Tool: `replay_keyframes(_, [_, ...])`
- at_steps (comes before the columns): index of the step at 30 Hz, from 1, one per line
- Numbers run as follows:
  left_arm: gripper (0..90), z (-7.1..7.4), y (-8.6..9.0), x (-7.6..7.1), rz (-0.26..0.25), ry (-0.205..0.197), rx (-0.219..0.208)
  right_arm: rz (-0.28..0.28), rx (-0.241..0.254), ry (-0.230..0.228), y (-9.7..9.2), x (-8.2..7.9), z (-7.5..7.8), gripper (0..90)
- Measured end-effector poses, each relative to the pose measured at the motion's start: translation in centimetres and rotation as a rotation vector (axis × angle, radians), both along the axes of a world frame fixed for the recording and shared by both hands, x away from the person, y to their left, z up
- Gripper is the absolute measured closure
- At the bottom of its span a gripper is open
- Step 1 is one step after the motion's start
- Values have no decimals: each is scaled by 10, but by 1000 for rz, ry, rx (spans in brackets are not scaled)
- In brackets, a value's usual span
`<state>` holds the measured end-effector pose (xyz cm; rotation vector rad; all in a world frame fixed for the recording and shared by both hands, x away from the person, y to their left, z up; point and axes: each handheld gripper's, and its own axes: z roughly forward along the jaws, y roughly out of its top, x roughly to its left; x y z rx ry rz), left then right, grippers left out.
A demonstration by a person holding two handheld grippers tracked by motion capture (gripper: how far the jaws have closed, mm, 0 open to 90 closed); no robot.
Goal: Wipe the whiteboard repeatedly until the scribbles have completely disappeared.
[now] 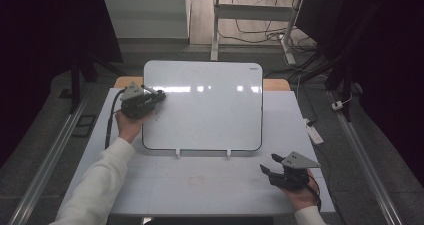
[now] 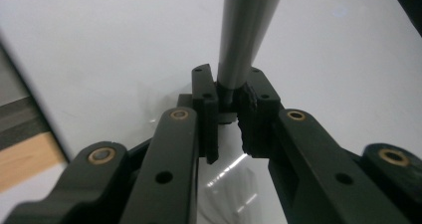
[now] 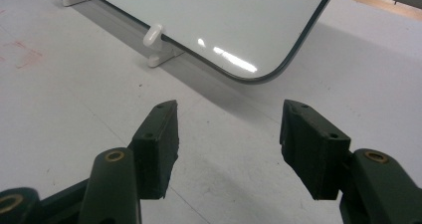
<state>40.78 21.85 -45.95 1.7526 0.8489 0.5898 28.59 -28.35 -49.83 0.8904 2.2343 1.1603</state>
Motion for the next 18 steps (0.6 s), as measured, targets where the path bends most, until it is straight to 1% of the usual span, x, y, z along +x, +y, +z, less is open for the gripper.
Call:
replay_keyframes(2, [776, -1, 2, -1, -5, -1, -5, 0, 1, -2, 0, 0, 0, 403])
replay_keyframes(3, [776, 0, 3, 0, 3, -5, 2, -1, 1, -3, 0, 0, 1, 403])
replay_keyframes(4, [776, 3, 5, 2, 20, -13, 11, -1, 0, -2, 0, 0, 1, 403])
replay_keyframes(5, [776, 6, 9, 5, 39, -18, 7, -1, 0, -3, 0, 0, 0, 403])
replay_keyframes(8, [776, 17, 23, 16, 94, -18, -24, -3, -3, -3, 1, 0, 0, 403])
replay_keyframes(10, [776, 21, 29, 20, 115, -15, -25, -3, -3, -3, 1, 0, 0, 403])
replay_keyframes(12, [776, 19, 29, 18, 114, -12, -36, -2, -1, -3, 0, 0, 0, 403])
replay_keyframes(15, [776, 12, 18, 11, 77, -8, -17, 0, -3, 0, 0, 0, 0, 403])
replay_keyframes(16, [776, 10, 13, 8, 65, -9, 2, 1, -2, -1, 1, 0, -1, 403])
replay_keyframes(18, [776, 7, 9, 3, 49, -16, 13, 1, 0, 0, 1, 0, 0, 403])
